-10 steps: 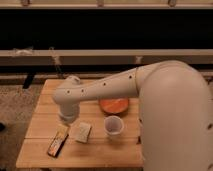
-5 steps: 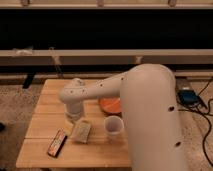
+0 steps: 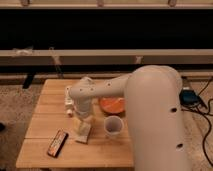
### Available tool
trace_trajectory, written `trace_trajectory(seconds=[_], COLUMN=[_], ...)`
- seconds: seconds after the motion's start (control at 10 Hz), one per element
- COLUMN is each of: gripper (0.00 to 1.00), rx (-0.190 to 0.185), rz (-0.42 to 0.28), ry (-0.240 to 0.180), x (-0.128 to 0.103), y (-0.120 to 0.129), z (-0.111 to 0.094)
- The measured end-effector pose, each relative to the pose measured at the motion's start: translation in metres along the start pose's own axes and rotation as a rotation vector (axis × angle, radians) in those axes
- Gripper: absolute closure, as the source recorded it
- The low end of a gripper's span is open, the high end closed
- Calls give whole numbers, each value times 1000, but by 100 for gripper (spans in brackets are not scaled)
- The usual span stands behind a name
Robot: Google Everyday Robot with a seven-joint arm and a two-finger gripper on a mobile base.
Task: Place the white sponge in the ceramic bowl
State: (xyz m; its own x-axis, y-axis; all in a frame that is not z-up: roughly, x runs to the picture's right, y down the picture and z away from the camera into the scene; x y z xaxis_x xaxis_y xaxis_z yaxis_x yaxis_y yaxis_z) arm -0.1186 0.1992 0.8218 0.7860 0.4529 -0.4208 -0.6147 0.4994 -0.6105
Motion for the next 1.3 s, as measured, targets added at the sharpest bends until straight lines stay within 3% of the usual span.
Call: trace_trajectory(seconds=[0.3, 0.7, 0.8, 1.1, 1.3], gripper=[22, 57, 72, 96, 100], rx=[1, -5, -1, 2, -4], rz=[19, 9, -4, -40, -76], ry=[29, 52, 56, 53, 31], x=[9, 14, 16, 18, 17], y=[0, 9, 14, 22, 28], z=[11, 16, 15, 7, -9])
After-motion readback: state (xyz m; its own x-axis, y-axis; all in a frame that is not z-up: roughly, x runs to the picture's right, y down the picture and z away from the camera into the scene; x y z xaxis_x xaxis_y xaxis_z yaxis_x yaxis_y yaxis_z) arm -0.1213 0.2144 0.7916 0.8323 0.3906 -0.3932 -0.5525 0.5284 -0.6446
